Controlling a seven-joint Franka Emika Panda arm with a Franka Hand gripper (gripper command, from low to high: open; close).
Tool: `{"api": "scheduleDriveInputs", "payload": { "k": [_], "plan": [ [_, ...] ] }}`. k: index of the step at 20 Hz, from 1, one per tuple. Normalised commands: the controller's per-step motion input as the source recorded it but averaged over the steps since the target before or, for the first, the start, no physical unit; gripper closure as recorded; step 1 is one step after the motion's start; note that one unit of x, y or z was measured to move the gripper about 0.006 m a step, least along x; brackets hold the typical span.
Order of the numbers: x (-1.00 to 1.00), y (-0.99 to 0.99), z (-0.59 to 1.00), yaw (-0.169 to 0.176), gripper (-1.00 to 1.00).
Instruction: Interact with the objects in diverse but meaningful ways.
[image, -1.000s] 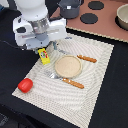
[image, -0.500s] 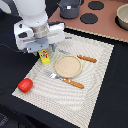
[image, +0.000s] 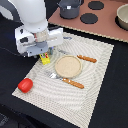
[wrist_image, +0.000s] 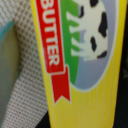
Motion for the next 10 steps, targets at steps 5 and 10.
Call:
{"api": "scheduleDriveInputs", "payload": {
  "k": [5, 10],
  "plan": [
    [0.01, -0.11, -0.19, 0.041, 1.00],
    [0.20, -0.06, 0.82, -0.019, 1.00]
  ]
}}
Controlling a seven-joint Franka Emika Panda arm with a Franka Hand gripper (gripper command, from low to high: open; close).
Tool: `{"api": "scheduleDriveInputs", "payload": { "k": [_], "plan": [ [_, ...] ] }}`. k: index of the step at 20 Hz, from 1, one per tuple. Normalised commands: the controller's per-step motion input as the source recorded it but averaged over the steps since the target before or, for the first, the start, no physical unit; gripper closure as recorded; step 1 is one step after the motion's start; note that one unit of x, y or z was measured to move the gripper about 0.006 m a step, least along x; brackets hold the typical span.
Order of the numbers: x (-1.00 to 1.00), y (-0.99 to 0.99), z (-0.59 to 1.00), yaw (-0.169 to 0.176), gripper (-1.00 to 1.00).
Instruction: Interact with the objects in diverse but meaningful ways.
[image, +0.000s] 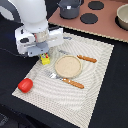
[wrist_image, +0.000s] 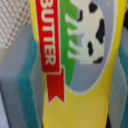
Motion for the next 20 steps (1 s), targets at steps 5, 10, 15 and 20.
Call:
{"api": "scheduleDriveInputs", "payload": {
  "k": [5, 10, 15, 20],
  "plan": [
    [0.47, -0.03, 1.00, -0.033, 1.00],
    [0.47, -0.17, 0.95, -0.011, 1.00],
    [0.54, -0.46, 0.51, -0.001, 1.00],
    [0.13, -0.84, 0.12, 0.000, 1.00]
  ]
}}
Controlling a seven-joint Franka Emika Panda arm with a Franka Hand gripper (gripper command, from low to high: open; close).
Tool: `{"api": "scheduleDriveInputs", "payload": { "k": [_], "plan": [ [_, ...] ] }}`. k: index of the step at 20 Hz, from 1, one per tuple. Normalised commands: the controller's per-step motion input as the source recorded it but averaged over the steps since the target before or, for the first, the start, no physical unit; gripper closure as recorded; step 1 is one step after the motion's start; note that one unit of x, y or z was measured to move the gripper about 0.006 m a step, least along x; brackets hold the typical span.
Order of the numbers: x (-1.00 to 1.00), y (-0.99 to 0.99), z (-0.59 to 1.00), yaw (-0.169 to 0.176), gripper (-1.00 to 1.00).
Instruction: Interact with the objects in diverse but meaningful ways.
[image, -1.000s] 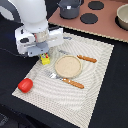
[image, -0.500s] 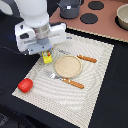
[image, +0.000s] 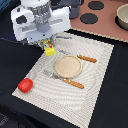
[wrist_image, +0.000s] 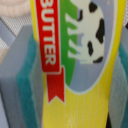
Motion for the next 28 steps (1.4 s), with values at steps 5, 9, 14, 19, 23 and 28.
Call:
{"api": "scheduleDriveInputs", "payload": {
  "k": [5, 9, 14, 19, 23, 28],
  "plan": [
    [-0.12, -0.82, 0.02, -0.023, 1.00],
    [-0.49, -0.63, 0.00, -0.050, 1.00],
    [-0.44, -0.53, 0.01, -0.044, 1.00],
    [-0.14, -0.14, 0.48, -0.034, 1.00],
    [0.60, -0.03, 0.92, -0.109, 1.00],
    [0.85, 0.00, 0.96, -0.098, 1.00]
  ]
}}
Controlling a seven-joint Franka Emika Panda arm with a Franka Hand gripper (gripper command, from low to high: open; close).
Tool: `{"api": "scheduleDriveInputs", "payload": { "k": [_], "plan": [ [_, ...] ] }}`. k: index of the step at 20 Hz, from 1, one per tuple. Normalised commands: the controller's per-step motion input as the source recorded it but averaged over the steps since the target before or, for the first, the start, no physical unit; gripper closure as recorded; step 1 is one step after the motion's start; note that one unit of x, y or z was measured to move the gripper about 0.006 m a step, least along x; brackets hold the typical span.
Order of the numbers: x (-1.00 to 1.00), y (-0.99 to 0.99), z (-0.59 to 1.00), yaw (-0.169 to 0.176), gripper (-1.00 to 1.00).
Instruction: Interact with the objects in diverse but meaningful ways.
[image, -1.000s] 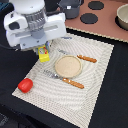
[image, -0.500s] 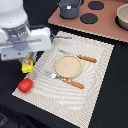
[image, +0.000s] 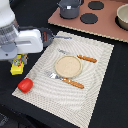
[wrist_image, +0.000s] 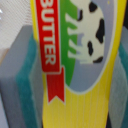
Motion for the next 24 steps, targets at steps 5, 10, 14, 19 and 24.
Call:
{"api": "scheduleDriveInputs", "payload": {
  "k": [5, 10, 14, 19, 24],
  "plan": [
    [0.94, 0.00, 0.65, -0.054, 1.00],
    [0.97, -0.02, 0.22, -0.019, 1.00],
    [0.94, -0.07, 0.00, -0.002, 1.00],
    [0.95, -0.14, 0.00, -0.002, 1.00],
    [0.95, -0.24, 0.00, -0.004, 1.00]
  ]
}}
